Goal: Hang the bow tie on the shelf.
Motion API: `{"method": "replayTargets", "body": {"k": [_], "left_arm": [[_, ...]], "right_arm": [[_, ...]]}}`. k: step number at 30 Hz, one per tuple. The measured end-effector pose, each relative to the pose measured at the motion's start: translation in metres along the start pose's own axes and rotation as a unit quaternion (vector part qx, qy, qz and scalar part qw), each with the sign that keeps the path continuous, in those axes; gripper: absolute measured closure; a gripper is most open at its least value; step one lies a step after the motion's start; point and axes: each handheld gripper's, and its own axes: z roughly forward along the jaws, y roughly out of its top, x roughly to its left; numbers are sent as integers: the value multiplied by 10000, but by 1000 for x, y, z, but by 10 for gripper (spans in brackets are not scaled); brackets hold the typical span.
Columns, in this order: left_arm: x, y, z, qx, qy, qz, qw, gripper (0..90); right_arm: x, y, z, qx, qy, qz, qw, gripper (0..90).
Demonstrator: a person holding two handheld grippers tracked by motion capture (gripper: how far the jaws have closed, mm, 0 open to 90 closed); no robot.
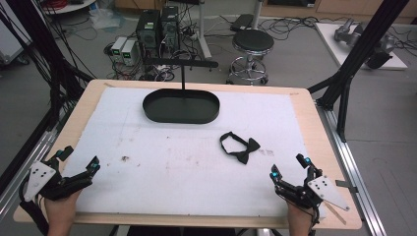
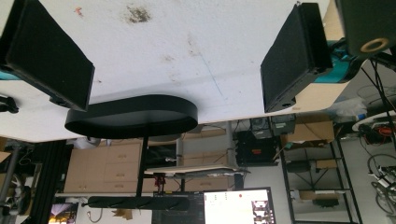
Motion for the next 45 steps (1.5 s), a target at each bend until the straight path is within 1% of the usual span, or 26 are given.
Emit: {"method": "replayTargets", "body": {"k": [7,12,13,14,16,18,20,21,22,23,26,27,28,29,30,31,32,33,35,37,38,39,41,42,44,45], "left_arm": [[0,0,1,-6,1,-24,10000,103],[-2,1,3,13,-4,9,10000,103],[-2,1,3,10,-11,9,10000,103],[-3,1,3,23,-19,26,10000,103],[-4,0,5,32,-25,29,10000,103],[-6,0,5,50,-35,48,10000,103],[-7,0,6,51,-55,69,9999,103],[-8,0,6,66,-58,89,9999,103],[-8,0,6,63,-66,87,9999,103],[-8,0,6,64,-66,88,9999,103],[-9,0,6,72,-62,83,9999,103],[-9,0,6,72,-62,83,9999,103],[-9,0,6,77,-64,81,9999,103],[-8,0,6,75,-60,81,9999,103],[-8,0,6,73,-56,73,9999,103],[-8,0,6,77,-53,80,9999,103],[-8,0,6,76,-50,79,9999,103],[-8,0,6,79,-50,79,9999,103],[-7,0,6,72,-46,62,9999,103],[-7,0,6,75,-42,56,9999,103],[-7,0,6,73,-40,52,10000,103],[-7,0,6,73,-40,52,10000,103],[-7,0,6,70,-34,42,10000,103],[-6,0,6,76,-40,38,10000,103],[-6,0,6,83,-37,34,10000,103],[-6,0,6,90,-35,37,9999,103]], "right_arm": [[1,2,2,15,124,16,9999,99],[2,11,10,184,491,114,9986,99],[2,11,10,184,491,114,9986,99],[4,17,16,259,651,78,9975,99],[5,23,23,379,814,113,9959,99],[6,28,30,507,900,168,9945,99],[7,31,35,584,947,134,9937,99],[9,33,40,697,973,92,9928,99],[12,39,50,873,1109,-60,9900,99],[14,41,54,957,1163,-76,9886,99],[20,46,73,1239,1419,-45,9821,99],[20,46,73,1239,1419,-45,9821,99],[22,46,79,1318,1464,-55,9804,99],[26,45,90,1523,1524,-104,9765,99],[28,43,96,1609,1585,-104,9741,99],[28,43,96,1609,1585,-104,9741,99],[32,39,108,1844,1675,-117,9684,100],[34,37,113,1951,1680,-110,9662,100],[40,30,125,2245,1751,-117,9585,101],[46,25,134,2388,1790,-140,9543,120],[48,23,137,2466,1807,-141,9520,178],[50,21,140,2509,1797,-185,9510,187],[52,19,144,2531,1783,-195,9507,187],[55,15,149,2621,1741,-108,9492,192],[56,11,155,2721,1727,-45,9466,223],[57,10,157,2744,1710,-64,9463,238]]}}
